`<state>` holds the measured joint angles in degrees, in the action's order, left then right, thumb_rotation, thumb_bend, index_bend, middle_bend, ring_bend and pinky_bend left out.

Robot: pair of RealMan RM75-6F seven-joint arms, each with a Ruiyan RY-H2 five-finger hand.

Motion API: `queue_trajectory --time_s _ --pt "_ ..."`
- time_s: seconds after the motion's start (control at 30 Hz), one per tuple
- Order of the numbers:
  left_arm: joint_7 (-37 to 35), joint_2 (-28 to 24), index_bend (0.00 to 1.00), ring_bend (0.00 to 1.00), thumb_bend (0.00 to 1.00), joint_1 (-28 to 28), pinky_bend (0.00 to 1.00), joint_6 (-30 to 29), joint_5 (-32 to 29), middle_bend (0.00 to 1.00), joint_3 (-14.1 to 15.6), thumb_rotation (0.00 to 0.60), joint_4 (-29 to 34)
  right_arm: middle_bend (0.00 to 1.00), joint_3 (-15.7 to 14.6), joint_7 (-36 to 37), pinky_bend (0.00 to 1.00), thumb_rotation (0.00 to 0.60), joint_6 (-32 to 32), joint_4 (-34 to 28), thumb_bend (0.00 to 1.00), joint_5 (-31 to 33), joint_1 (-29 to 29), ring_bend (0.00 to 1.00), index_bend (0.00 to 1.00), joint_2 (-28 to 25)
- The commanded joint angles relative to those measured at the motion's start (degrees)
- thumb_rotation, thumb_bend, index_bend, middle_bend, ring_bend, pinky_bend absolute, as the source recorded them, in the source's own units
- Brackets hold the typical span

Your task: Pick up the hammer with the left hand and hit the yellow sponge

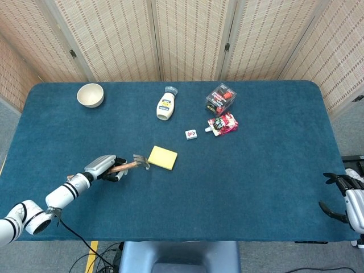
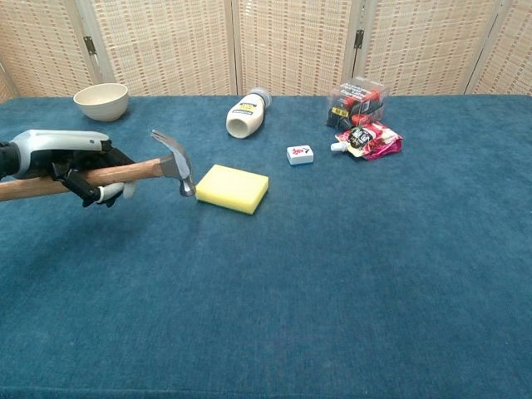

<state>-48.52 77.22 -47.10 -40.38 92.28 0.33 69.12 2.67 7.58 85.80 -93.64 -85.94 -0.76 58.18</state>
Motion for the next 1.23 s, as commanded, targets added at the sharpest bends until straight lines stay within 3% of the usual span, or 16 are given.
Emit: queue_trajectory --time_s 0.03,0.13,0.23,0.33,0.47,0.7,0.87,1.0,1.23 --pt "1.92 0.37 0.41 0.27 0.60 -0.05 0.37 -0.94 0.96 0.43 1.00 0.600 -1.22 0.39 0.04 -0.07 0.27 0.600 0.10 -0.08 0.13 0.04 0.05 0.23 0.26 -0.06" --pt "4.04 0.16 0.23 0.12 0.50 0.22 0.26 -2.29 0.61 0.20 1.01 0.600 -1.43 0.39 0.10 -0.13 0.27 0.600 0.34 -0.19 0.13 0.04 0.15 0.23 0.26 -0.21" --pt "7.62 -0.11 0.11 0.02 0.40 1.07 0.22 -4.44 -0.19 0.06 0.60 0.600 -1.62 0.39 0.15 -0.16 0.27 0.600 0.52 -0.23 0.13 0.17 0.27 0.23 0.26 -0.27" --pt "12.38 -0.27 0.03 0.00 0.33 2.47 0.21 -7.02 -1.92 0.00 -0.39 0.600 -1.14 0.39 0.15 -0.15 0.27 0.600 0.39 -0.18 0.13 0.30 0.27 0.23 0.26 -0.24" --pt "16.37 -1.61 0.03 0.00 0.32 5.24 0.20 -10.97 -6.12 0.00 -2.56 0.600 2.64 0.39 0.24 -0.14 0.27 0.600 0.21 -0.01 0.13 0.34 0.12 0.23 0.26 -0.20" --pt "34.78 -6.70 0.16 0.06 0.32 14.29 0.20 -22.03 -18.79 0.09 -5.75 0.600 16.65 0.39 0.50 0.09 0.27 0.600 -0.82 0.18 0.13 0.88 -0.40 0.23 0.26 -0.74" --pt "50.52 -8.71 0.25 0.09 0.32 20.44 0.20 -32.23 -22.49 0.16 -4.64 0.600 22.35 0.39 0.76 0.35 0.27 0.600 -1.70 0.48 0.13 1.15 -1.01 0.23 0.26 -0.77" --pt "58.07 -9.89 0.28 0.09 0.32 24.45 0.20 -38.24 -23.43 0.17 -3.53 0.600 25.06 0.40 0.74 0.57 0.27 0.600 -2.30 0.66 0.13 0.88 -1.49 0.23 0.26 -0.59" --pt "61.40 -10.81 0.30 0.09 0.32 30.58 0.20 -46.19 -21.68 0.19 -2.16 0.600 27.90 0.40 0.74 0.98 0.27 0.600 -2.12 0.82 0.13 0.00 -1.89 0.23 0.26 -0.23"
